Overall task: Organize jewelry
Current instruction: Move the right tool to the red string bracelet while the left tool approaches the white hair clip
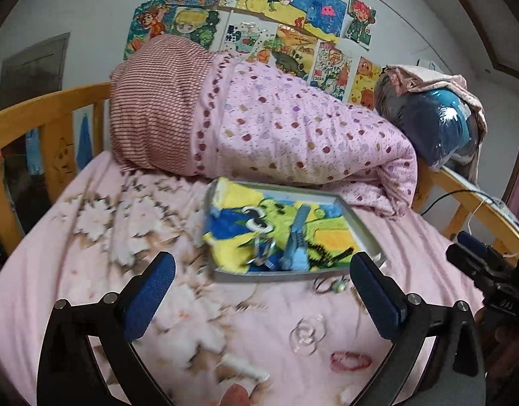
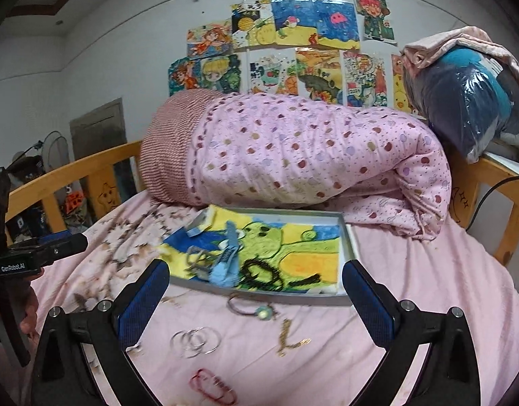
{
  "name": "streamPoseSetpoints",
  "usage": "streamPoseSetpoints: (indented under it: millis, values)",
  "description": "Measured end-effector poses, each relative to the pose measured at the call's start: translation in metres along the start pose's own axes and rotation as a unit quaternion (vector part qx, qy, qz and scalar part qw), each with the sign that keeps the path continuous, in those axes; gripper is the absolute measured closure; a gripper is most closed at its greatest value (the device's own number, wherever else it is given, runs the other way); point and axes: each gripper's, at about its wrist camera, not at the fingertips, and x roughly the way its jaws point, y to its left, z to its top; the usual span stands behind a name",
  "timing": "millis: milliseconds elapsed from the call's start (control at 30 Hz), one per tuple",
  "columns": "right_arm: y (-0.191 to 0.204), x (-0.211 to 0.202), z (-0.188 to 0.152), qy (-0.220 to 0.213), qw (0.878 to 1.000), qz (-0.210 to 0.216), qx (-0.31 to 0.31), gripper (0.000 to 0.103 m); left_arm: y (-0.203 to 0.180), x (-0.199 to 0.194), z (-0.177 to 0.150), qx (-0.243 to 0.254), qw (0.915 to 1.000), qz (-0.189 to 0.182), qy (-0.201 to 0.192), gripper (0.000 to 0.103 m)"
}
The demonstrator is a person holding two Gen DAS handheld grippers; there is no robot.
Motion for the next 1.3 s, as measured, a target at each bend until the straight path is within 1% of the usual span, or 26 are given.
streamPoseSetpoints:
  millis: [200, 300, 400, 467, 533, 667, 800, 867, 1000, 1067, 1167, 1267, 1300]
  values:
    - [0.023, 0.0, -0.022, 0.028, 0.999, 0.021, -0.026, 0.0, 0.019, -0.017, -0.028, 0.016, 0.9994, 0.006, 0.029, 0.002]
    - [0.029, 0.009, -0.037, 0.054, 0.997, 0.034, -0.041, 0.0, 0.023, -0.019, -0.044, 0.024, 0.9987, 0.014, 0.043, 0.002]
    - [0.031, 0.023, -0.055, 0.088, 0.993, 0.055, -0.06, 0.0, 0.024, -0.015, -0.062, 0.04, 0.9967, 0.016, 0.069, 0.002]
    - [0.03, 0.035, -0.07, 0.119, 0.987, 0.074, -0.078, 0.0, 0.023, -0.011, -0.071, 0.05, 0.9949, 0.021, 0.085, 0.002]
    - [0.03, 0.042, -0.082, 0.139, 0.982, 0.087, -0.094, 0.0, 0.021, -0.007, -0.078, 0.058, 0.9931, 0.024, 0.099, 0.002]
    - [0.029, 0.057, -0.104, 0.176, 0.971, 0.103, -0.125, 0.0, 0.019, 0.005, -0.09, 0.057, 0.9898, 0.011, 0.13, 0.002]
    - [0.025, 0.064, -0.115, 0.192, 0.966, 0.11, -0.135, 0.0, 0.018, 0.019, -0.097, 0.041, 0.9862, -0.011, 0.16, 0.002]
    - [0.023, 0.065, -0.119, 0.193, 0.965, 0.114, -0.139, 0.005, 0.018, 0.026, -0.099, 0.026, 0.9846, -0.023, 0.171, 0.002]
    - [0.025, 0.071, -0.122, 0.199, 0.961, 0.122, -0.149, 0.014, 0.015, 0.039, -0.099, 0.004, 0.9823, -0.033, 0.184, 0.003]
    - [0.026, 0.074, -0.124, 0.203, 0.959, 0.126, -0.152, 0.022, 0.012, 0.046, -0.098, -0.002, 0.9813, -0.039, 0.188, 0.003]
    - [0.026, 0.08, -0.128, 0.213, 0.956, 0.132, -0.154, 0.028, 0.009, 0.056, -0.098, -0.008, 0.9801, -0.04, 0.194, 0.004]
    - [0.026, 0.082, -0.13, 0.217, 0.955, 0.136, -0.152, 0.03, 0.01, 0.067, -0.098, -0.021, 0.9776, -0.038, 0.206, 0.017]
    - [0.026, 0.083, -0.13, 0.219, 0.954, 0.138, -0.151, 0.031, 0.011, 0.07, -0.098, -0.024, 0.9767, -0.036, 0.21, 0.023]
